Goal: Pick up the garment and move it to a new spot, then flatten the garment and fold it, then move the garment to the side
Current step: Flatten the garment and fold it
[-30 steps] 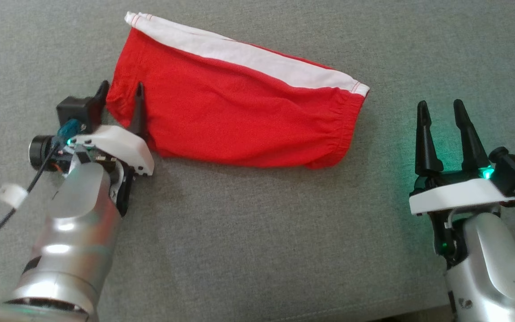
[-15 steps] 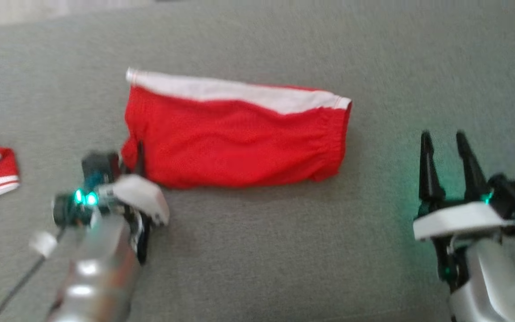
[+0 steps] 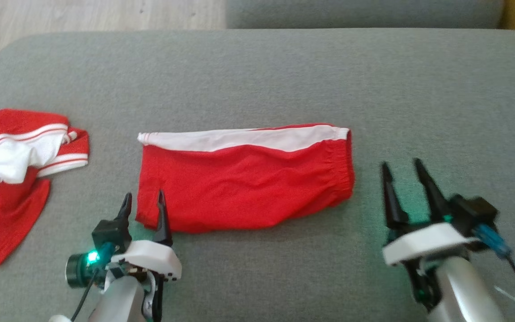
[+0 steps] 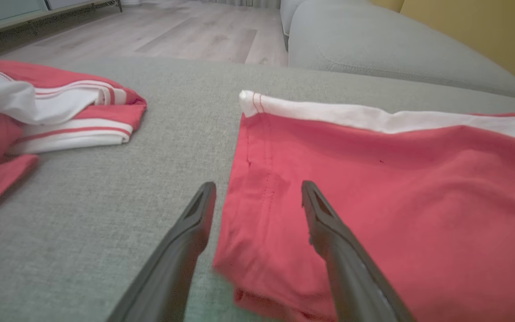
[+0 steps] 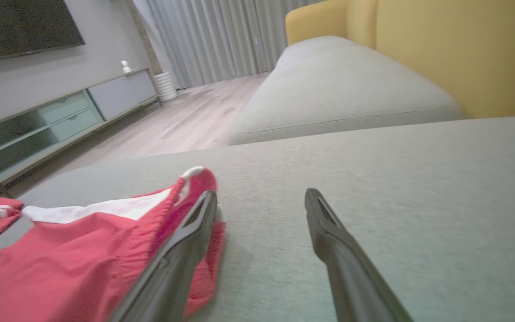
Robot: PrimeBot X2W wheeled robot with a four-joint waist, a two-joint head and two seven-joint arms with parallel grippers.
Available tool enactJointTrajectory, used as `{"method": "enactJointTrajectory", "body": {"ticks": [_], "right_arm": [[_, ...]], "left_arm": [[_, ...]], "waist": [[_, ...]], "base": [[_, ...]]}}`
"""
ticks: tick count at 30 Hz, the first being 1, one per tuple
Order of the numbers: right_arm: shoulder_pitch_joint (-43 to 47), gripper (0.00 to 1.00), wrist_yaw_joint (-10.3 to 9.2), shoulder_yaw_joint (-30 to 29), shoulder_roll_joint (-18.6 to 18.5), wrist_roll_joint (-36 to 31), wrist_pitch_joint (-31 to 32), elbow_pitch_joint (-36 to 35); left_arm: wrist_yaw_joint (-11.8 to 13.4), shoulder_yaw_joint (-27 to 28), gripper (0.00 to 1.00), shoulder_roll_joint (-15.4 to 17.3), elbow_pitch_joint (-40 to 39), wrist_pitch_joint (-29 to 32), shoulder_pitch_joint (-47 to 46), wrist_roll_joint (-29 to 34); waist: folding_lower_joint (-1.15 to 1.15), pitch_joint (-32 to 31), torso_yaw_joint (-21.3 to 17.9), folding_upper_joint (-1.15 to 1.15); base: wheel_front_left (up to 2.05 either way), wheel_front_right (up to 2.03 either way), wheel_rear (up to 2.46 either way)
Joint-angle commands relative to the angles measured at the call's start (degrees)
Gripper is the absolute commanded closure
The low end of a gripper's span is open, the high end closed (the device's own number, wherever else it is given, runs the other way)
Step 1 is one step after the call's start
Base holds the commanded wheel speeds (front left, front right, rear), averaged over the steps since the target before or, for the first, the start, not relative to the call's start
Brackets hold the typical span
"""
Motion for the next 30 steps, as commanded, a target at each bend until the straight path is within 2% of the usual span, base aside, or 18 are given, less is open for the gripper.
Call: {"method": "enactJointTrajectory", "body": {"ticks": [1,6,13,17,18,19,21,22,27,30], "right_arm": [[-4.0,0.00,-0.04,3.6,0.3,0.8,-0.6,-1.6],[-7.9,0.00,-0.04,7.4,0.3,1.1,-0.6,1.6],[-12.1,0.00,-0.04,6.7,0.3,-0.7,1.7,15.8],[-12.5,0.00,-0.04,7.8,0.3,2.5,2.1,20.9],[-12.5,0.05,-0.04,8.3,0.3,3.8,2.0,21.7],[-12.5,0.25,-0.04,9.2,0.3,5.1,2.0,22.3],[-12.6,0.90,-0.04,10.5,0.3,7.5,1.7,23.3],[-12.7,1.00,-0.04,11.1,0.3,8.7,1.6,23.6],[-13.0,1.00,-0.04,10.5,0.3,12.7,0.5,25.7],[-13.2,1.00,-0.04,8.4,-1.2,14.3,-0.1,26.3]], "left_arm": [[0.6,1.6,0.00,0.4,-3.8,-0.5,-0.5,0.8],[0.6,-0.4,0.00,0.3,-7.2,-0.6,0.9,0.6],[1.3,-5.0,0.00,0.3,-9.4,-0.6,1.7,-0.4],[1.5,-5.7,0.00,0.3,-9.8,-0.6,2.0,-0.2],[1.6,-5.7,0.00,0.3,-9.9,-0.6,2.1,-0.1],[1.6,-5.7,0.00,0.3,-10.0,-0.6,2.2,0.0],[1.7,-5.5,0.00,0.3,-10.1,-0.6,2.4,0.3],[1.7,-5.5,0.00,0.3,-10.1,-0.6,2.5,0.4],[1.4,-5.0,0.00,0.3,-10.2,-0.6,3.1,1.2],[1.2,-4.9,0.00,0.3,-10.4,-0.6,3.5,1.5]], "waist": [[0.01,0.9,1.1,0.00],[0.01,1.9,2.7,0.00],[0.01,2.9,5.4,0.00],[0.01,3.2,6.0,0.00],[0.01,3.3,6.1,0.00],[0.01,3.4,6.1,0.00],[0.01,3.4,5.9,0.00],[0.01,3.4,5.8,0.00],[0.01,2.9,4.9,0.00],[0.01,2.3,4.0,0.00]], "base": [[0.00,0.00,0.00],[0.00,0.00,0.00],[0.00,0.00,0.00],[0.00,0.00,0.00],[0.00,0.00,0.00],[0.00,0.00,0.00],[0.00,0.00,0.00],[0.00,0.00,0.00],[0.00,0.00,0.00],[0.00,0.00,0.00]]}}
